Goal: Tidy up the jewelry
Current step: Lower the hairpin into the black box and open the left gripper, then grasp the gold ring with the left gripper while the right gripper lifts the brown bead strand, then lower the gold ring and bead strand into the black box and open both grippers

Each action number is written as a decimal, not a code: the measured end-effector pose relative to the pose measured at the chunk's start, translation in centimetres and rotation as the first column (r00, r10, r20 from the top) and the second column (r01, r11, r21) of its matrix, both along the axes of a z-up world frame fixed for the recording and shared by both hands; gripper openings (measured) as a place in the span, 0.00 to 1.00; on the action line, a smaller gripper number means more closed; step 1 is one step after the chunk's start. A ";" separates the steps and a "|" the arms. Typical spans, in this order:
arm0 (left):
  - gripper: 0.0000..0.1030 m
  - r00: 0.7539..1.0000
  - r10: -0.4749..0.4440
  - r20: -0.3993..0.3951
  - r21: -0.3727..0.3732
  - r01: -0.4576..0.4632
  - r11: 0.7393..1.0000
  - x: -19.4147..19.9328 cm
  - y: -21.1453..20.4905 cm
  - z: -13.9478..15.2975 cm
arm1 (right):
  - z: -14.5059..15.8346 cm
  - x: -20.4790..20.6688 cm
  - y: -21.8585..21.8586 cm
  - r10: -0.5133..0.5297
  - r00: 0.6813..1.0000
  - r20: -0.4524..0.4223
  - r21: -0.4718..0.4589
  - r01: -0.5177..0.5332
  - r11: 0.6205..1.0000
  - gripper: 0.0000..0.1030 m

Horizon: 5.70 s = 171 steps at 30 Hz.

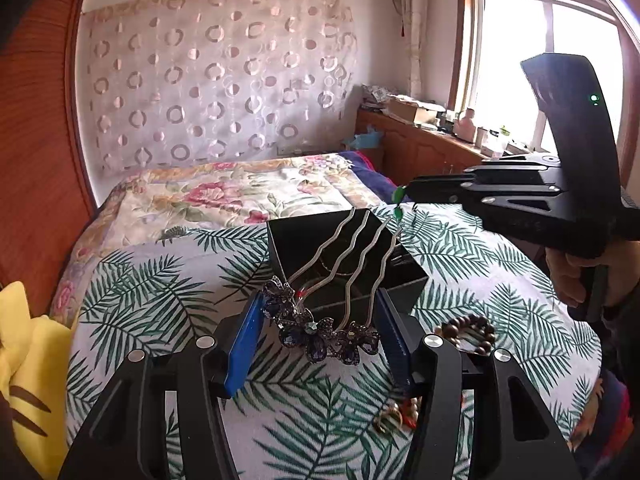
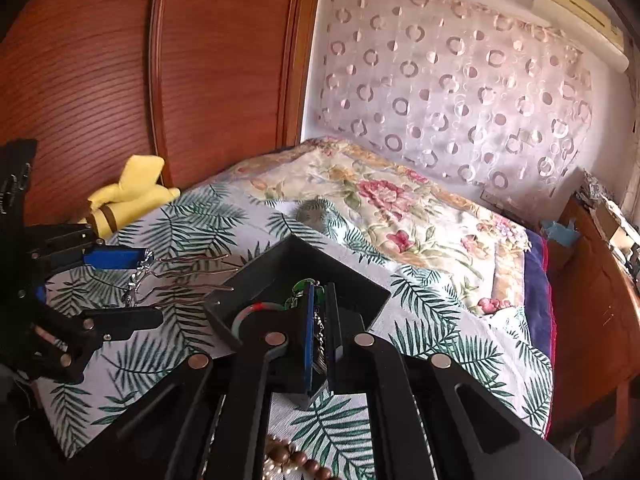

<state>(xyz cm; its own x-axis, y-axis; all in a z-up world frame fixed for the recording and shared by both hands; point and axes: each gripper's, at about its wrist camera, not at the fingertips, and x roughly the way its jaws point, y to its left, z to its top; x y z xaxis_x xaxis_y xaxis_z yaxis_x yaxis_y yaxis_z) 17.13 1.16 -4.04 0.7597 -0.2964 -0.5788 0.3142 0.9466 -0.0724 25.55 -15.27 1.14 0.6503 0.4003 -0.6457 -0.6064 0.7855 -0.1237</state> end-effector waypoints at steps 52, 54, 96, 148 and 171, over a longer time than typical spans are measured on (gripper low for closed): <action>0.69 0.996 0.025 -0.082 0.084 -0.018 0.996 7.6 -4.3 -1.3 | -7.5 -5.1 -8.4 -0.091 0.982 -0.166 0.043 0.100 0.994 0.31; 0.75 0.998 0.024 -0.055 0.078 -0.020 0.997 6.2 -3.9 -0.8 | -8.2 -5.2 -8.8 -0.104 0.978 -0.179 0.034 0.112 0.993 0.31; 0.25 0.963 -0.145 -0.227 0.105 0.172 0.980 -2.9 -4.6 -7.6 | -3.5 -10.0 -9.4 -0.100 0.994 -0.036 0.107 0.104 0.989 0.15; 0.18 0.999 -0.029 -0.037 0.018 0.030 0.999 0.0 -0.7 0.1 | 1.3 -1.9 0.1 -0.049 0.999 0.017 0.048 0.048 0.998 0.15; 0.18 0.998 0.001 -0.057 0.071 0.003 0.997 6.8 -1.7 0.7 | -3.2 0.0 0.1 -0.084 0.991 -0.107 0.115 0.096 0.989 0.42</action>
<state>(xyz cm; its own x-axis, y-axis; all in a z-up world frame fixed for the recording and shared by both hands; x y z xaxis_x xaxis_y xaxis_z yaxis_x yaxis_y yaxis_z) 23.96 -0.55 -3.38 0.7248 -0.2535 -0.6407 0.3121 0.9498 -0.0227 25.52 -15.13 -2.02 0.6211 0.4215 -0.6608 -0.5368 0.8431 0.0332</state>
